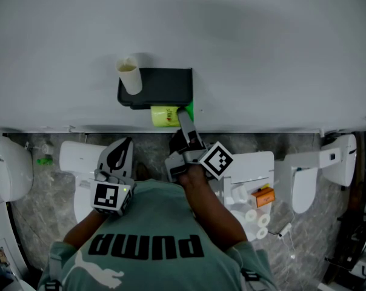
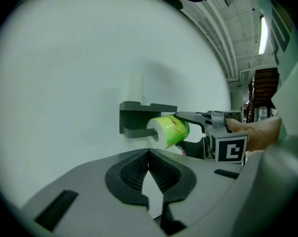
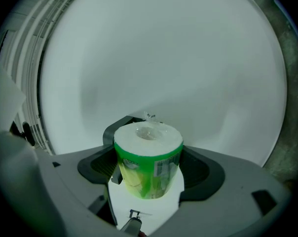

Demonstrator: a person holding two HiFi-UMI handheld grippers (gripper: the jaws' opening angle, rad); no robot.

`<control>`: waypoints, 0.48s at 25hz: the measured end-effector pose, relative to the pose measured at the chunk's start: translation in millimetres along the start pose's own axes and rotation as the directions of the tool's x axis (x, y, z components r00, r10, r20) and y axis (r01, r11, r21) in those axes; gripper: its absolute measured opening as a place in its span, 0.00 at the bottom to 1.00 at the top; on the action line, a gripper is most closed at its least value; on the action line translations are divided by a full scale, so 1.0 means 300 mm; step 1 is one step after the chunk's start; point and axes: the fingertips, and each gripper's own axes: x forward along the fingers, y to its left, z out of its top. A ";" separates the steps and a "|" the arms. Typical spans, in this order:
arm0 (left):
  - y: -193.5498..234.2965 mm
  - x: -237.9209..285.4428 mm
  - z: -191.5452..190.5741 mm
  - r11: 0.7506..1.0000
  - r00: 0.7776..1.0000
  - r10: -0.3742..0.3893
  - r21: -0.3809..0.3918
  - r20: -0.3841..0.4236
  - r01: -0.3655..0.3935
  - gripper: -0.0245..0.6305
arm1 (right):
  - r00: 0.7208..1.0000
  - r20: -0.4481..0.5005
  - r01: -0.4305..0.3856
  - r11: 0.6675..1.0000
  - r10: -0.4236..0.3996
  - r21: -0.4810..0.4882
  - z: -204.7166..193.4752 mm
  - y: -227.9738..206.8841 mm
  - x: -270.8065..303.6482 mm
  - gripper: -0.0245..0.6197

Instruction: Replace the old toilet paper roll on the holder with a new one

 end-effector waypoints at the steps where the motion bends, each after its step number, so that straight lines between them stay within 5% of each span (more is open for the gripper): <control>1: 0.000 -0.001 -0.003 1.000 1.000 0.000 0.002 -0.011 0.000 0.04 | 1.000 -0.009 -0.004 1.000 0.004 -0.001 -0.006 0.002 0.004 0.65; 12: 0.021 0.005 0.007 1.000 1.000 0.017 -0.004 0.013 -0.017 0.04 | 0.990 -0.126 -0.053 0.998 0.059 0.046 -0.139 0.013 0.064 0.65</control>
